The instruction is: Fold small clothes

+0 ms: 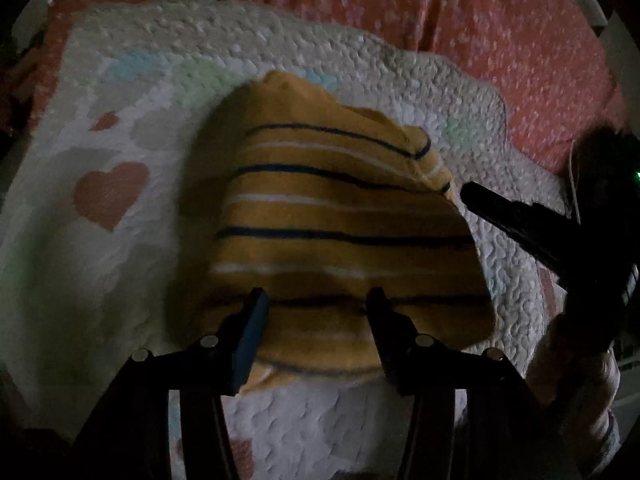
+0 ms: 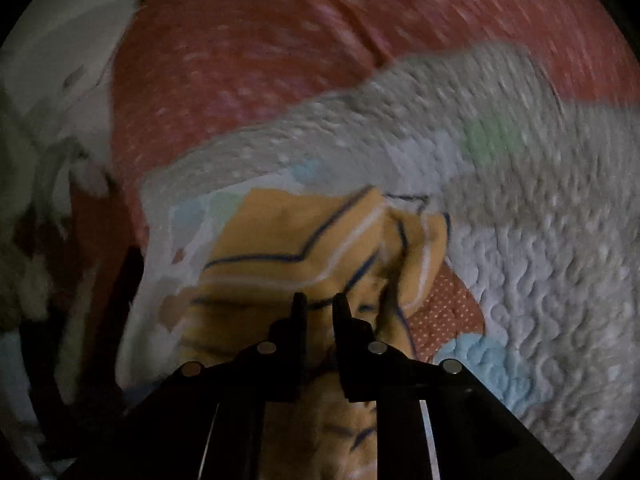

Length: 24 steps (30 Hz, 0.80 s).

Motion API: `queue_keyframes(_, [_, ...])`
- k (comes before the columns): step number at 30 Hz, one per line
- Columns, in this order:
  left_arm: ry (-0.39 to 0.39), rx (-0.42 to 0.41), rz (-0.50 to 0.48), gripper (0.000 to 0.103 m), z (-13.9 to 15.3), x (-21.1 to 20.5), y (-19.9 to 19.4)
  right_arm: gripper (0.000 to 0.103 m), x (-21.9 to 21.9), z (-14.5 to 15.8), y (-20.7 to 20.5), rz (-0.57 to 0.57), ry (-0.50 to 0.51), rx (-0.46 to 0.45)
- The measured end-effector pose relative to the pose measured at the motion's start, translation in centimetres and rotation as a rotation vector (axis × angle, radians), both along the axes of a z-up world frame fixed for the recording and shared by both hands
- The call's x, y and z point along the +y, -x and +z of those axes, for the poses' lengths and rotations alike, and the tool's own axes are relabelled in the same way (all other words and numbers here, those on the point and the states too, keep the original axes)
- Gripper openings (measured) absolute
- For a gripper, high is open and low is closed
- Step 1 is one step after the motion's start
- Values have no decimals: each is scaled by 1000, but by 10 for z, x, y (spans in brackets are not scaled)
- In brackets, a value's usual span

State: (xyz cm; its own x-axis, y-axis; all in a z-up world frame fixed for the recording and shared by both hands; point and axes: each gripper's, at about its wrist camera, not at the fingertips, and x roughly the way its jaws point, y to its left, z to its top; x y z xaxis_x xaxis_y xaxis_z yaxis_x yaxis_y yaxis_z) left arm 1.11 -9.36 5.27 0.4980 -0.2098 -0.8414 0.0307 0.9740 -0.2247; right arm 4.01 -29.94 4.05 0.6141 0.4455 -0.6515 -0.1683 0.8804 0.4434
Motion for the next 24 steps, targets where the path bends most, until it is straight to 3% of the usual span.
queue_keyframes(2, [-42,-35,10,51,5,0,13,15,11,-3,9,44,-2,16])
queue_keyframes(7, [-83,-22,21,51,-4,5,37,16,18,-53,22,54,0,229])
queue_keyframes(9, [-77,-21,32,51,-3,8,48,16,9,-51,31,30,-38,224])
queue_keyframes(11, [-86,-59,38,51,6,11,65,17,2,-36,49,11,-24,174])
queue_keyframes(15, [-198,-203,64,54,34,10,103,28,0,-14,91,-40,79,82])
queue_keyframes(21, [-267,-443,179,98,80,18,164,28,7,8,145,-102,222,-39])
queue_keyframes(22, [-272,-465,190,103,86,18,168,31,10,13,155,-127,270,-77])
queue_keyframes(24, [-301,-515,215,103,103,18,181,47,17,20,167,-182,352,-147])
